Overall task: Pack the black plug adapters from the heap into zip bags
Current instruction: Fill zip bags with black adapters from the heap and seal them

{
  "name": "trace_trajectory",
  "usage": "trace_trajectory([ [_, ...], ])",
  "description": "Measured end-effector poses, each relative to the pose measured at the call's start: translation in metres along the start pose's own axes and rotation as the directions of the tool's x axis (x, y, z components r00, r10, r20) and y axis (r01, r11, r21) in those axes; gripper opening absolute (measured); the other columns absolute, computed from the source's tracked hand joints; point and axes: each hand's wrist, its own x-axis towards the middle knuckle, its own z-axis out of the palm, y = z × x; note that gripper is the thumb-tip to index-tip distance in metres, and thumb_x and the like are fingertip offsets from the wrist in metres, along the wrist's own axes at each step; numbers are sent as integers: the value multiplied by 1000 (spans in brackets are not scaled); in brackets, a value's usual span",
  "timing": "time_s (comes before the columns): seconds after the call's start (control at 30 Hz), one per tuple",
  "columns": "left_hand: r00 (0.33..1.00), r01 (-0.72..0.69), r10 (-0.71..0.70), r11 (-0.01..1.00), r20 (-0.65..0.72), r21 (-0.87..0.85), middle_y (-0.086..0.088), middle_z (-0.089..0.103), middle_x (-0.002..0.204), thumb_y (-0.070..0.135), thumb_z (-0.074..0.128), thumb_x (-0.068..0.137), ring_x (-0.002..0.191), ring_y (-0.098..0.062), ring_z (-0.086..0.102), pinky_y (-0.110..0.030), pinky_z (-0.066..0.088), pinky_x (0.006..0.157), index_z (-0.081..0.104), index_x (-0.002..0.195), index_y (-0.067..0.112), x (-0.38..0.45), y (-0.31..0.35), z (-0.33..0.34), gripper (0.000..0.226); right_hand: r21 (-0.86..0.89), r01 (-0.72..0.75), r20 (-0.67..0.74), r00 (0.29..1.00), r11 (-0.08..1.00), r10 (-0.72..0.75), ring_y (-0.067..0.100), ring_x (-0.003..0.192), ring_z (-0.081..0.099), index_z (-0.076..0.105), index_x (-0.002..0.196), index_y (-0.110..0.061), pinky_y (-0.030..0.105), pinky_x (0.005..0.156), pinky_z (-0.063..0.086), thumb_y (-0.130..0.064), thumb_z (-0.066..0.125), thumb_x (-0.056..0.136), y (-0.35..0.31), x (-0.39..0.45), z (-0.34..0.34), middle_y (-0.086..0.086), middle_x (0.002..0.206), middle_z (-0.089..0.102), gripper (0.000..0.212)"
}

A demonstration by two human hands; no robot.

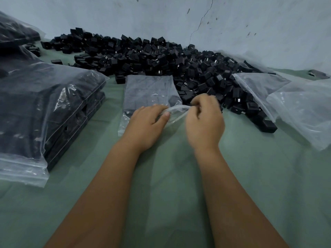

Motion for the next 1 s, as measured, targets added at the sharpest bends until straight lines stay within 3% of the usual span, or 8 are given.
trace_trajectory([
  [0.1,1000,-5,5,1000,-2,-12,5,64,108,30,40,104,99,-13,51,-42,33,104,62,124,20,0,-1,0,32,-169,-139,56,987,976,150,23,111,48,54,125,-20,36,89,42,-13,49,81,26,13,-5,3,126,49,44],
  [0.2,1000,-10,10,1000,-4,-26,9,60,100,28,39,105,92,-10,46,-41,34,102,64,121,19,1,-1,1,31,-370,-307,168,906,877,388,30,127,36,34,143,-20,40,105,28,-21,47,86,42,18,-5,9,144,37,59],
  [0.27,1000,-16,16,1000,-10,-24,11,56,96,26,39,105,91,-12,46,-38,33,98,64,119,18,0,-1,0,30,-429,-314,202,881,847,429,28,126,36,36,142,-23,42,105,23,-26,43,86,44,18,-2,7,139,42,56],
  [0.43,999,-25,25,999,-22,-32,8,59,94,26,37,105,87,-9,44,-36,34,91,65,116,14,1,0,0,32,-385,-259,182,920,886,348,20,116,42,48,129,-27,39,97,21,-26,46,83,40,15,2,-1,117,55,46],
  [0.63,999,-17,15,999,-34,-43,3,65,104,24,38,105,91,-6,44,-36,35,95,66,117,14,0,-1,1,32,-358,-144,278,927,922,252,25,123,38,45,135,-28,37,101,26,-19,50,83,42,14,4,2,133,47,52],
  [0.73,1000,-10,9,999,-19,-39,8,61,100,27,38,105,93,-7,45,-38,35,97,65,119,16,-1,0,-1,33,-353,-133,252,940,926,231,24,116,44,51,123,-27,36,93,29,-23,53,83,43,14,5,-1,121,57,40],
  [0.83,999,8,-7,999,34,-37,5,66,111,45,36,96,107,-17,55,-42,36,103,63,124,20,0,1,-4,47,-331,-152,208,951,931,229,24,110,46,52,113,-25,34,86,28,-26,55,82,43,13,6,-2,109,61,31],
  [1.0,997,40,-39,999,65,-20,5,64,121,52,48,85,116,-20,53,-42,35,106,59,129,25,-2,0,-4,54,-350,-191,219,935,917,278,27,113,45,54,114,-18,38,93,32,-35,55,85,43,15,7,2,113,59,34],
])
